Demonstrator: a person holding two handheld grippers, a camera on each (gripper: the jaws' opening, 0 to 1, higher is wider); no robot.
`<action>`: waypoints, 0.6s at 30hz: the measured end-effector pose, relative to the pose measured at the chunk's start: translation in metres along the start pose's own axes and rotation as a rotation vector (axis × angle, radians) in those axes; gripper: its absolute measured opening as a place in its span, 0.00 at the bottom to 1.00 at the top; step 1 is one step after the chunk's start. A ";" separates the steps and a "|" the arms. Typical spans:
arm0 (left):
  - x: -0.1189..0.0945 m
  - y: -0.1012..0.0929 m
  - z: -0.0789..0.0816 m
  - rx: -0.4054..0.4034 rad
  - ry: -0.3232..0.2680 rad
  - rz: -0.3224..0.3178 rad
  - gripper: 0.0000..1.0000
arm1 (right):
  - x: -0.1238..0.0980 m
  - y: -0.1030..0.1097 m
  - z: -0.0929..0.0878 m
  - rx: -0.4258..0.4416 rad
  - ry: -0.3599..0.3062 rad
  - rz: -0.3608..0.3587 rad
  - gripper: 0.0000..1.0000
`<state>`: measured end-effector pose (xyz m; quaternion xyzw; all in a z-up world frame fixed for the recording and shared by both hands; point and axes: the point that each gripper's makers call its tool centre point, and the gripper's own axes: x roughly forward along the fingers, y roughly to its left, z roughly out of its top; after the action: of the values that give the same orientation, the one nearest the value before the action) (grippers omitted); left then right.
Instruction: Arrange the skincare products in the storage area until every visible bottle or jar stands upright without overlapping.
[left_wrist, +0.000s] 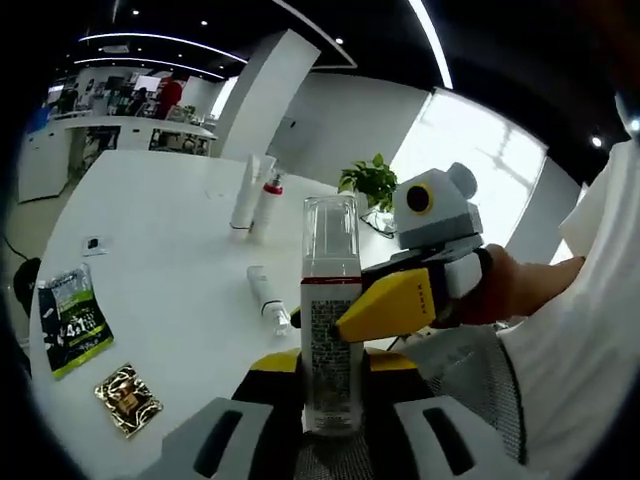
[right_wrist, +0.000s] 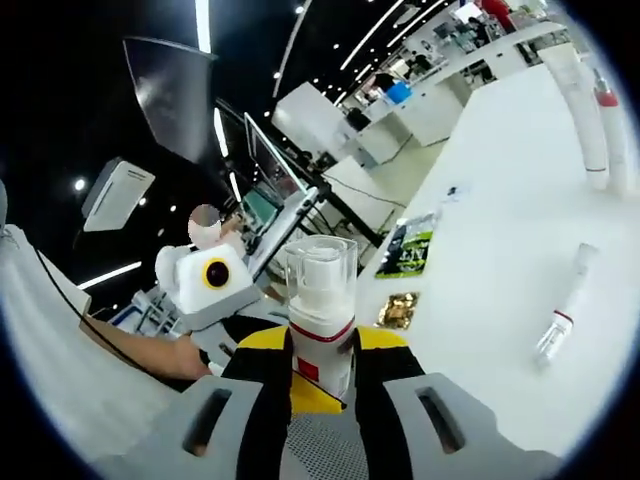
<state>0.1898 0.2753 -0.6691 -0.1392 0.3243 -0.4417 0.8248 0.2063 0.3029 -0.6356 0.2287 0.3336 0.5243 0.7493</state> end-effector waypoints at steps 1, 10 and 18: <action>0.000 -0.001 0.000 0.000 0.001 -0.004 0.22 | 0.000 0.000 0.000 0.000 -0.001 0.000 0.21; 0.004 0.010 -0.010 0.180 0.060 0.105 0.29 | -0.006 -0.007 0.001 -0.056 0.019 -0.020 0.21; 0.007 0.032 -0.035 0.368 0.226 0.255 0.37 | -0.028 -0.038 0.026 -0.065 -0.035 -0.096 0.21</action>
<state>0.1898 0.2898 -0.7148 0.1055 0.3435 -0.3984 0.8439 0.2428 0.2637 -0.6369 0.1971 0.3138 0.4945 0.7862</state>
